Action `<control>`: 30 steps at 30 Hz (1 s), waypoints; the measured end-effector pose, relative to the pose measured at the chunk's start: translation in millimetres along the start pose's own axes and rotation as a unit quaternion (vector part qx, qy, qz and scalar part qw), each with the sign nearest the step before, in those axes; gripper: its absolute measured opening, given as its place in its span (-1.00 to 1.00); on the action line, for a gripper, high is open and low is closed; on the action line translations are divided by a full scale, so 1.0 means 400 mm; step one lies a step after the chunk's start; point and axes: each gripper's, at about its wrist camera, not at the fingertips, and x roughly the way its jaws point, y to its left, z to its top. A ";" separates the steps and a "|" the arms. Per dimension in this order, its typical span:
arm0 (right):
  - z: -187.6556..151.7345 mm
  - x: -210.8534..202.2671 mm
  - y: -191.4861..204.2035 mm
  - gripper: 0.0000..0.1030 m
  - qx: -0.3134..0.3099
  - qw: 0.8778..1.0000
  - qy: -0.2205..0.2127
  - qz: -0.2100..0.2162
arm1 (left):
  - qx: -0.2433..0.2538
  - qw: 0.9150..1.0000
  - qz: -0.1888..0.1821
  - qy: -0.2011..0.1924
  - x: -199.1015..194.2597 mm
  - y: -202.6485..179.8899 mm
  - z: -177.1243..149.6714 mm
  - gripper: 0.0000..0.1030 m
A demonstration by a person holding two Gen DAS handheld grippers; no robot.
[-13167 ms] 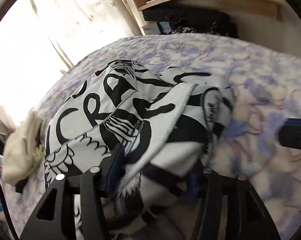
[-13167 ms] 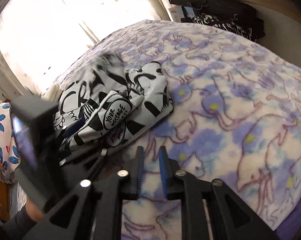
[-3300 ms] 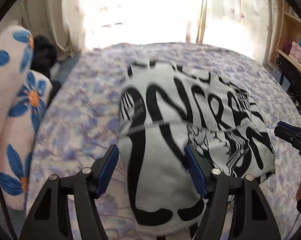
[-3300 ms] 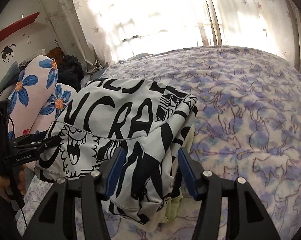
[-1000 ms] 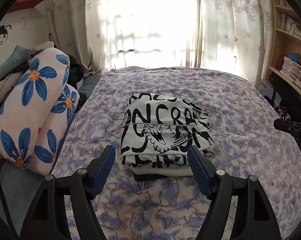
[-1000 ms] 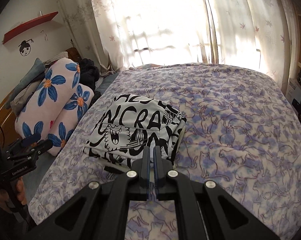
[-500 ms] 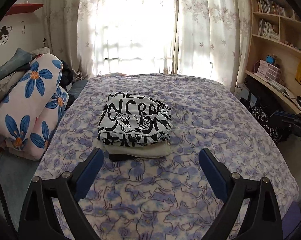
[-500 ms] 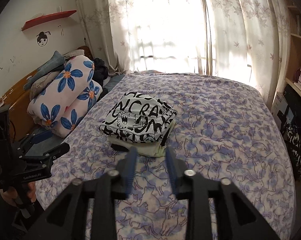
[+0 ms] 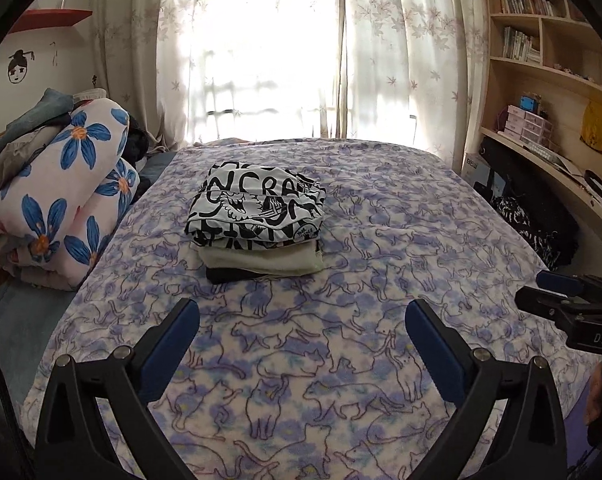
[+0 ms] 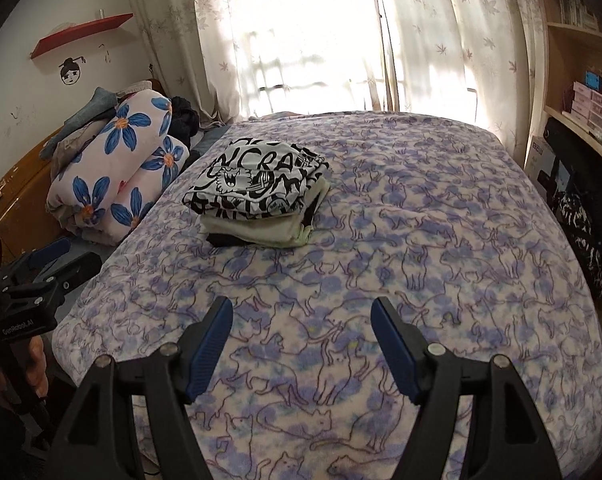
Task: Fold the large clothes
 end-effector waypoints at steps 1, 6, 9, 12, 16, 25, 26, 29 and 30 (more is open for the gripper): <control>-0.025 0.000 -0.008 0.39 0.010 1.000 -0.001 0.004 | 0.001 1.000 -0.001 -0.005 -0.005 -0.014 -0.020 0.98; -0.124 -0.014 -0.018 0.40 0.038 0.999 -0.022 -0.008 | -0.007 1.000 0.005 -0.009 -0.021 -0.073 -0.110 0.98; -0.172 -0.024 -0.020 0.48 0.058 0.997 -0.026 -0.033 | -0.023 1.000 0.004 0.002 -0.013 -0.094 -0.156 0.98; -0.210 -0.032 -0.008 0.65 0.049 0.997 -0.031 -0.057 | -0.043 0.999 0.012 0.023 0.004 -0.104 -0.205 0.98; -0.253 -0.025 0.007 0.67 0.039 0.996 -0.021 -0.077 | -0.054 0.996 0.037 0.068 0.038 -0.112 -0.283 0.98; -0.339 0.021 0.028 0.67 0.048 0.995 0.006 -0.082 | -0.042 0.992 0.043 0.112 0.064 -0.140 -0.382 0.98; -0.344 0.024 0.030 0.67 0.047 0.996 0.008 -0.081 | -0.041 0.992 0.043 0.112 0.065 -0.142 -0.386 0.98; -0.355 0.032 0.034 0.67 0.047 0.996 0.014 -0.076 | -0.039 0.991 0.043 0.118 0.070 -0.146 -0.391 0.98; -0.357 0.033 0.034 0.68 0.048 0.996 0.015 -0.075 | -0.040 0.991 0.043 0.119 0.072 -0.146 -0.393 0.98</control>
